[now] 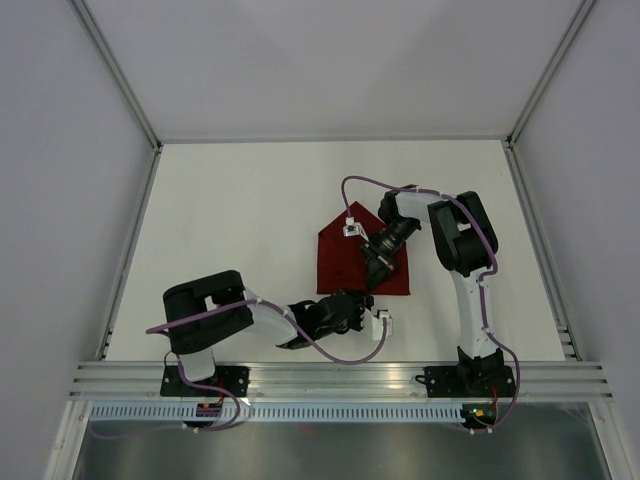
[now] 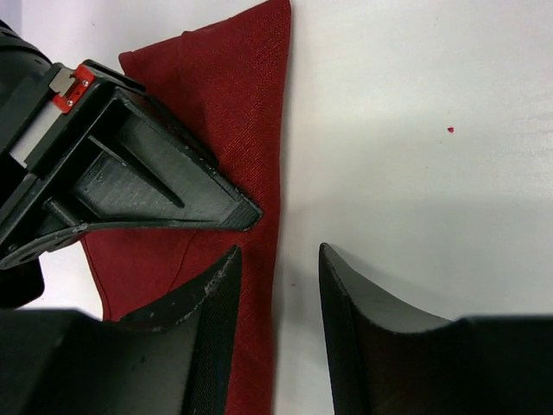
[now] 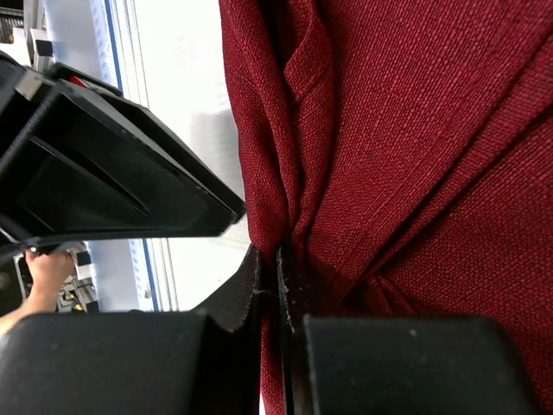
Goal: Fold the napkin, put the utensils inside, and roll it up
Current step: Roll the napkin with the utensil
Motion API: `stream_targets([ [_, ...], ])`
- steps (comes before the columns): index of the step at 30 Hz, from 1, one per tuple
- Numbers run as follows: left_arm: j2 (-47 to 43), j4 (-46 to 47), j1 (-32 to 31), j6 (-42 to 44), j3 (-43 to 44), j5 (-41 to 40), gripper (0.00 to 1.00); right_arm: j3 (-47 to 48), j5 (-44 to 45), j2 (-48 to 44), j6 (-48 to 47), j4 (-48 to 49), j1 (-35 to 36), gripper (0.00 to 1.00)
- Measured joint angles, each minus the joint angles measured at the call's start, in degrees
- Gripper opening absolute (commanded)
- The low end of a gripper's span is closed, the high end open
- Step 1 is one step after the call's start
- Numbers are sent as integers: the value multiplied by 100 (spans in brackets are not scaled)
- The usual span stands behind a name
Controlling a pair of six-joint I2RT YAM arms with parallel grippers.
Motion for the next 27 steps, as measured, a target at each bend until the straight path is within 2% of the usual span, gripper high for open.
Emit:
stream_targets([
  [13,297,238,313,149,175,-7,46,33,-24,44,42,-44,-15,0],
  [18,304,-46,413,144,295,232,29,48,-13,52,42,-59,-15,0],
  [19,302,-131,442,140,339,302,21,52,-2,52,42,-66,-17,0],
  [21,286,-334,505,127,444,455,12,61,28,52,42,-81,-31,1],
  [22,280,-470,538,109,520,538,5,63,44,52,42,-92,-48,2],
  [23,278,-597,575,85,595,625,2,66,59,52,42,-103,-72,4],
  [26,249,-979,684,-24,789,905,2,74,79,52,66,-125,-111,25],
  [27,227,-1117,741,-76,848,1023,2,76,79,52,98,-127,-114,38],
])
